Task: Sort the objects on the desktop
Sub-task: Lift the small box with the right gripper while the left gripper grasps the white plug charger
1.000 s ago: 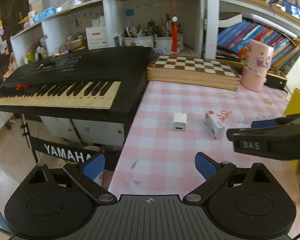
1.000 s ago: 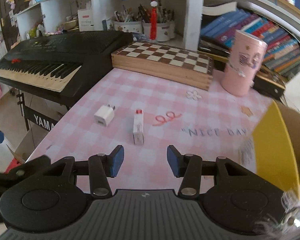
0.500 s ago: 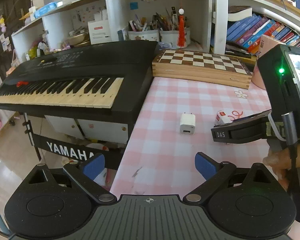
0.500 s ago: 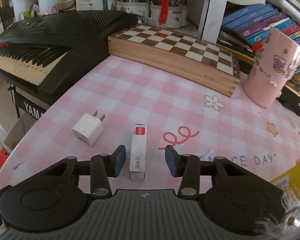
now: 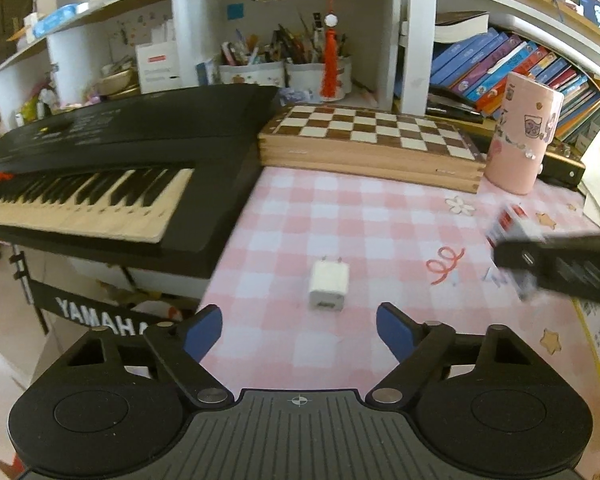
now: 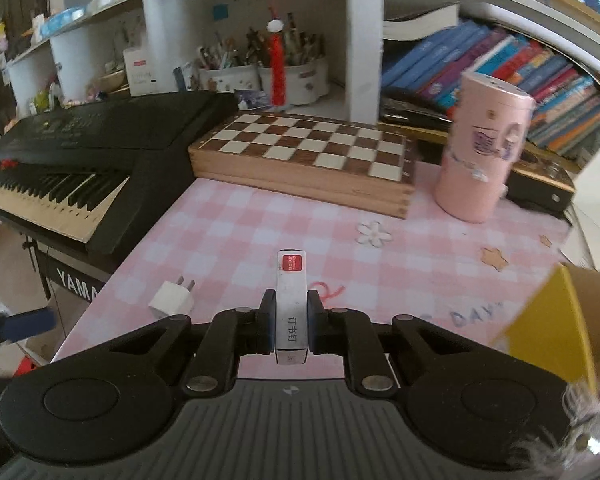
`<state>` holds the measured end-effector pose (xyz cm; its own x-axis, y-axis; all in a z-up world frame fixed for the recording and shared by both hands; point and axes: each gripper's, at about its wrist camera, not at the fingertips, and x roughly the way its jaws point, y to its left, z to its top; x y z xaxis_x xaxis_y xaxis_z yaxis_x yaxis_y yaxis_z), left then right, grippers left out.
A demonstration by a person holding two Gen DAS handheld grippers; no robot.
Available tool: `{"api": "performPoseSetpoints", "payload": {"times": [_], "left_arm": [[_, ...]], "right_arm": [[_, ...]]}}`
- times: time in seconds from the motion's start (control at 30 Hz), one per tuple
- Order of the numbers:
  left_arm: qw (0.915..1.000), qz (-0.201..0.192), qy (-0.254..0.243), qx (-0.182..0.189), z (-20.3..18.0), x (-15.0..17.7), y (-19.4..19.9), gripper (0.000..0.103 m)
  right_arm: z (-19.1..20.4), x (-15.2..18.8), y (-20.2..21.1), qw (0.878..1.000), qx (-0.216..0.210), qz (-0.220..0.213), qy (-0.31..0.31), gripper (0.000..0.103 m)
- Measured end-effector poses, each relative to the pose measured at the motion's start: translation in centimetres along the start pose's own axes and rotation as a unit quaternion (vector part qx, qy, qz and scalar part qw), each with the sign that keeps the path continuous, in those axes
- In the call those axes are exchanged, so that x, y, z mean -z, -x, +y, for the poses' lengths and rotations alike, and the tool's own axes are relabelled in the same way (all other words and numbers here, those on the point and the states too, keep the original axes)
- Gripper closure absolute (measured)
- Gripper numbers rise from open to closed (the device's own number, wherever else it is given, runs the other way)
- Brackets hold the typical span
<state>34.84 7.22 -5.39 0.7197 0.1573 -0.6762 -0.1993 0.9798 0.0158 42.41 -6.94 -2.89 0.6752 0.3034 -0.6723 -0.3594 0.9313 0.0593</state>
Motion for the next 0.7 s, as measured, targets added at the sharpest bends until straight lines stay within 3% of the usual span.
{"api": "performPoseSetpoints", "payload": {"times": [0.07, 0.37, 0.53, 0.7], "left_arm": [[1.0, -0.003, -0.002, 0.001, -0.4, -0.4, -0.8, 0.021], [0.9999, 0.01, -0.001, 0.01, -1.1, -1.3, -4.6, 0.047], [0.9995, 0.027, -0.005, 0.017, -1.3, -1.3, -6.0, 0.077], [0.9989, 0.019, 0.003, 0.042, -1.0, -1.5, -5.2, 0.078]], "right_arm": [[-0.6, 0.4, 0.8, 1.0, 0.001, 0.003, -0.007, 0.09], [-2.0, 2.2, 2.1, 1.0, -0.005, 0.01, -0.006, 0.09], [-1.9, 2.3, 2.2, 1.0, -0.012, 0.013, 0.004, 0.09], [-1.6, 2.6, 2.4, 1.0, -0.016, 0.017, 0.014, 0.09]]}}
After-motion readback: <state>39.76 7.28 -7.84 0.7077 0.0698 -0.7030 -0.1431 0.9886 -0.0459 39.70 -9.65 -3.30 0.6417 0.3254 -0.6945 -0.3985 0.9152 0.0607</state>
